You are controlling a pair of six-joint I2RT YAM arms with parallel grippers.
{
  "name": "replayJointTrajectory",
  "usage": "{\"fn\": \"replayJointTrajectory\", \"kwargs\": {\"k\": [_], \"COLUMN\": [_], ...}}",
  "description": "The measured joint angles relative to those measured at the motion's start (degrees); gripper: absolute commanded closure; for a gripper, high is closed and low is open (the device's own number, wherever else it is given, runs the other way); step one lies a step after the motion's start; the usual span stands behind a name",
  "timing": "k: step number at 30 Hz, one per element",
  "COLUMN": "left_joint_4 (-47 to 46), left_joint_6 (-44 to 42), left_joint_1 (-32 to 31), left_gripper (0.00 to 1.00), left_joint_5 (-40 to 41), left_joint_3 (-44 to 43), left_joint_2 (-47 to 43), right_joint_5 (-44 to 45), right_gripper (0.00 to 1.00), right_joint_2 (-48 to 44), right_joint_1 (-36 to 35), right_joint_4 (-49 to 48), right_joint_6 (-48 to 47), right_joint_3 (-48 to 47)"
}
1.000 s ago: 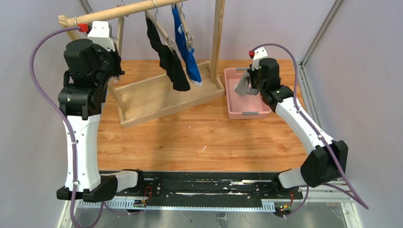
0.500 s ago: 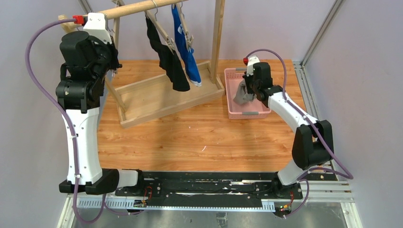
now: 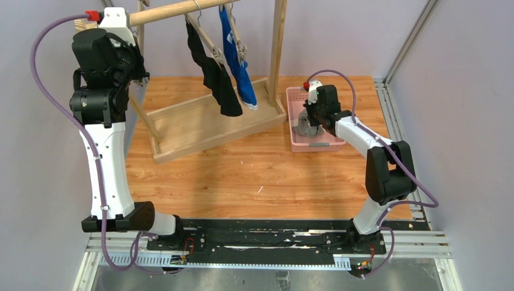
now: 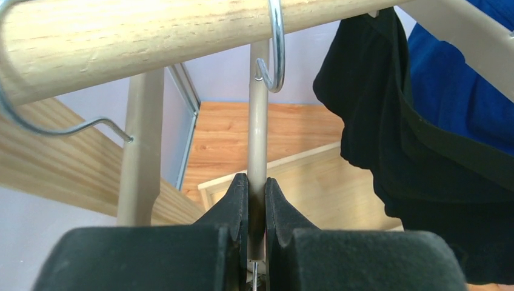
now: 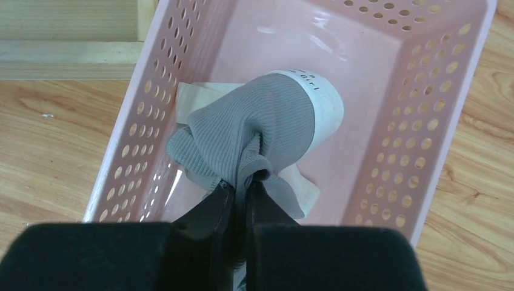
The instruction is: Remove the underwear clipped to the hanger
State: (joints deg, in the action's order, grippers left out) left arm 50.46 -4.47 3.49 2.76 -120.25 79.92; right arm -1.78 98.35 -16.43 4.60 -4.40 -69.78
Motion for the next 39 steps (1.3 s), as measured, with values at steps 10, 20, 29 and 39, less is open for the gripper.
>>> {"fn": "replayJointTrajectory", "kwargs": {"k": [10,20,29,39], "left_joint_4": [-2.3,-5.0,-4.9,-5.2], "left_joint_6": [0.0,0.8,2.0,2.2], "left_joint_1": [1.5,2.1,2.4,2.4], "left_gripper": [0.99,0.79,0.58,0.52], "left_joint_5": [-2.7,-3.6,-3.2,-2.5], "left_joint_3": [1.4,3.8,5.0,5.2], "left_joint_2": [2.4,1.6,-0.6,-3.8], "right_joint_5": [-1.4,-1.3,-1.2,-0.7], "right_gripper": [0.99,0.99,0.87,0.34], "right_joint_2": [1.3,2.1,3.1,3.1], "right_joint_1": [0.0,0.0,0.0,0.0], "right_joint_4": [0.1,0.2,0.4,0.6], "right_joint_6": [0.0,0.0,0.1,1.2], "right_joint_3": [0.0,0.0,0.0,0.0]}}
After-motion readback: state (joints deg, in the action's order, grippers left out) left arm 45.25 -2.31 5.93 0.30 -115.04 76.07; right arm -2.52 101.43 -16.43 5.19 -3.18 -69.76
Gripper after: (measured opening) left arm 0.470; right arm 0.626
